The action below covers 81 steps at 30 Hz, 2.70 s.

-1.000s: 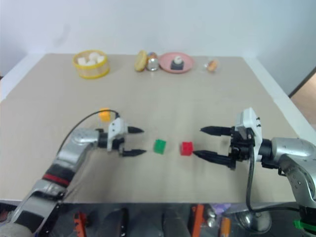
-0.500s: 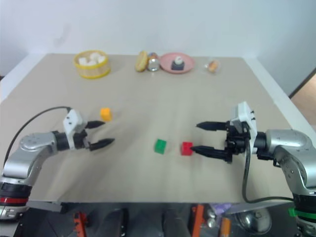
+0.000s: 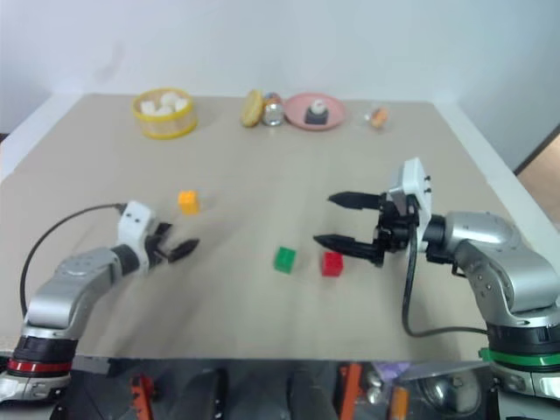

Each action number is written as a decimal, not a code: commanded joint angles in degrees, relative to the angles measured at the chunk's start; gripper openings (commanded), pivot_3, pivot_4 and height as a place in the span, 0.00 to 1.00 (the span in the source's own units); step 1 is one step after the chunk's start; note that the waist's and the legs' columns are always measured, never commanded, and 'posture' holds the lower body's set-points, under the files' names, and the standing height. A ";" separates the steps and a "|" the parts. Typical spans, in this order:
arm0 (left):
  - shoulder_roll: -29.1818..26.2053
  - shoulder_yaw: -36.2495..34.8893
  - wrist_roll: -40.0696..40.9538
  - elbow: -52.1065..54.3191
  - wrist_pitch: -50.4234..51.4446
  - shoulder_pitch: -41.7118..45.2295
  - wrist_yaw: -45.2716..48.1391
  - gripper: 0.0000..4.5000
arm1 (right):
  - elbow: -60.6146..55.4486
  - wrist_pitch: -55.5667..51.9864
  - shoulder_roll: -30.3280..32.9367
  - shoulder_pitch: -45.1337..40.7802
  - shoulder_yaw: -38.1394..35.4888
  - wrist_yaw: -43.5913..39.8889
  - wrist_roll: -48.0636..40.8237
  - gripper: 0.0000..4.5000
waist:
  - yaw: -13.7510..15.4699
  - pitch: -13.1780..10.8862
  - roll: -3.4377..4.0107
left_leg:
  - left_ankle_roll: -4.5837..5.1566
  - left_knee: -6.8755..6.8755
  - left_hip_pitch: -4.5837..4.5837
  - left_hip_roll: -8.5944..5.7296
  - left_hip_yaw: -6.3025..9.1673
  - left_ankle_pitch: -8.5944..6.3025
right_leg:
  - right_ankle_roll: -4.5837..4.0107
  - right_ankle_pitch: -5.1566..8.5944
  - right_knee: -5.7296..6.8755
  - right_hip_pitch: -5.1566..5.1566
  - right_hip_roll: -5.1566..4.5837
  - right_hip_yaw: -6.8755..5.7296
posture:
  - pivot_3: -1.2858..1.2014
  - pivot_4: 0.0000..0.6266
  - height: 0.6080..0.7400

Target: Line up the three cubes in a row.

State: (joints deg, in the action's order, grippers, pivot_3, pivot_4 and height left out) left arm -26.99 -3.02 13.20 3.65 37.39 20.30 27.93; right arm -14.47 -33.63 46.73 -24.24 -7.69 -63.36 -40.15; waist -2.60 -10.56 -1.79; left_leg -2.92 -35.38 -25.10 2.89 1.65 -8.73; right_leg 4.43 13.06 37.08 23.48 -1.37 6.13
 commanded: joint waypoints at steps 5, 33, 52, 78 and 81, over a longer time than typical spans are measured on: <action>2.75 0.73 -4.75 -8.90 -3.37 8.54 -6.17 1.00 | -1.15 1.06 -1.36 -2.80 1.18 0.52 0.73 1.00 | -0.03 0.00 0.00 | 0.00 -0.03 -0.01 -0.02 -0.01 0.02 | 0.01 -0.06 0.00 0.03 -0.01 0.02 | 0.52 0.24 1.00; 14.21 -1.35 -4.79 -17.01 4.68 19.65 -15.08 0.31 | 0.46 2.21 -3.16 -2.40 0.66 0.88 2.12 1.00 | 0.08 0.00 0.00 | -0.01 0.03 -0.06 -0.14 0.12 0.03 | 0.41 -0.03 -0.01 -0.09 -0.05 -0.01 | 0.52 0.24 1.00; -3.00 12.59 -5.92 -18.18 -35.55 12.86 26.43 0.31 | 0.67 1.60 -1.80 -2.98 0.43 -0.62 2.06 1.00 | -0.02 -0.01 0.01 | -0.03 0.11 -0.07 -0.11 0.06 0.01 | 0.09 0.15 -0.02 0.00 -0.06 0.01 | 0.52 0.24 1.00; 4.19 16.61 -3.84 -40.89 -52.12 20.82 54.57 0.31 | -12.91 -3.78 5.35 11.84 -8.78 1.10 -8.01 1.00 | -0.01 0.00 0.01 | 0.01 0.02 -0.10 -0.09 0.05 0.00 | 0.10 0.15 -0.01 -0.02 -0.07 0.02 | 0.52 0.24 1.00; 3.76 16.34 -4.05 -42.45 -52.81 21.36 55.53 0.31 | -12.98 -3.72 5.92 13.00 -9.38 0.65 -8.33 1.00 | -0.04 0.00 0.01 | 0.04 0.03 -0.10 -0.09 0.05 -0.02 | 0.11 0.18 -0.01 -0.03 -0.06 0.02 | 0.52 0.24 1.00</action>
State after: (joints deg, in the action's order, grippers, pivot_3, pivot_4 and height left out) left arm -22.73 13.85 9.44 -37.89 -14.14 40.84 82.45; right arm -25.71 -37.63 51.58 -11.26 -14.27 -62.36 -47.16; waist -2.64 -10.56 -1.79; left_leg -2.88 -35.35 -25.20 2.80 1.70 -8.75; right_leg 4.54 13.23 37.07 23.46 -1.43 6.15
